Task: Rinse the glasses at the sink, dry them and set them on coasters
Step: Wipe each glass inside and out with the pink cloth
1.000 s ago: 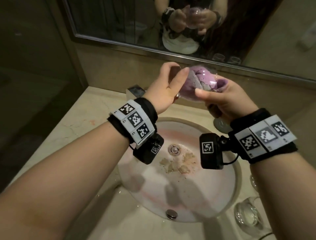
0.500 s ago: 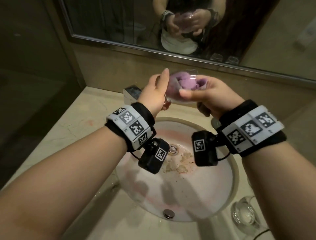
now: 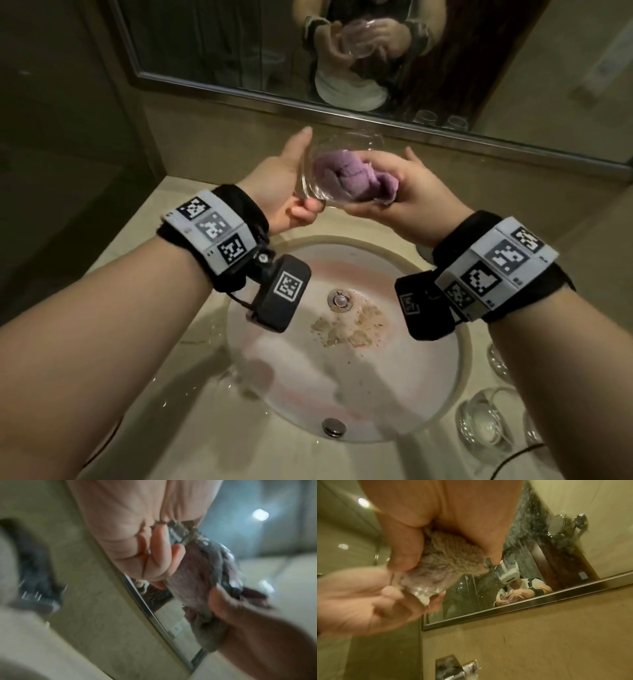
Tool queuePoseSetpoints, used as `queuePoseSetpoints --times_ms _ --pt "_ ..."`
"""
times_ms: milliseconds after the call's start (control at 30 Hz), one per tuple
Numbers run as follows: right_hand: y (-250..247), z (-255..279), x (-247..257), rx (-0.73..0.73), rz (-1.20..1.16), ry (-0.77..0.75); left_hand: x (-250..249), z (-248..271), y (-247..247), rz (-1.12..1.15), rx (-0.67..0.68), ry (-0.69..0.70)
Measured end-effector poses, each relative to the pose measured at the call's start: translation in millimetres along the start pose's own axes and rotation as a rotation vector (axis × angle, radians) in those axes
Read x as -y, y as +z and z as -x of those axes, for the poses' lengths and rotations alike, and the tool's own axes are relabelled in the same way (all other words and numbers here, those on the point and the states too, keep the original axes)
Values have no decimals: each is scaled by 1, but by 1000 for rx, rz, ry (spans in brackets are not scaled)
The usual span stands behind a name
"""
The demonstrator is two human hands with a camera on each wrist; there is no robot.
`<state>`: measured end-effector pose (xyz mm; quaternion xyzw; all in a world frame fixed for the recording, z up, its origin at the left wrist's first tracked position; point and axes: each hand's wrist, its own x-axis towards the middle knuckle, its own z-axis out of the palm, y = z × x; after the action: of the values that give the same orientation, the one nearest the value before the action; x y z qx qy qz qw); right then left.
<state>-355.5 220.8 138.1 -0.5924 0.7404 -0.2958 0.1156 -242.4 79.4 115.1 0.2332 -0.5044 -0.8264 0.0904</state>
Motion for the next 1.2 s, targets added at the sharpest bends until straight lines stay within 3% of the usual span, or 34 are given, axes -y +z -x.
queuePoseSetpoints --times_ms 67,200,300,400,500,567,633,733,867,1000,1100,1200 --pt "2 3 3 1 -148 30 -4 2 7 -140 -57 166" --pt "1 12 10 -90 -907 261 -2 9 22 -716 -236 569" --pt "4 15 6 -175 -1080 404 -2 9 25 -853 -172 681" --pt "2 16 5 -206 -900 366 -4 9 23 -841 -113 584" --pt "-3 13 6 -185 -593 243 -4 10 24 -580 -92 237" --pt "-2 11 6 -151 -405 209 -3 8 29 -393 -174 53" --pt "4 12 3 -104 -281 196 0 5 33 -415 -258 -16" --pt "8 13 -2 -85 -299 170 4 2 34 -460 -262 16" --pt "-2 15 -3 -89 -564 189 4 0 35 -614 -272 208" --pt "-11 16 -5 -53 -685 258 7 3 35 -772 -265 399" --pt "-13 15 -7 -75 -711 264 5 4 33 -797 -213 419" --pt "-14 13 -3 -137 -606 220 1 3 31 -574 -151 308"
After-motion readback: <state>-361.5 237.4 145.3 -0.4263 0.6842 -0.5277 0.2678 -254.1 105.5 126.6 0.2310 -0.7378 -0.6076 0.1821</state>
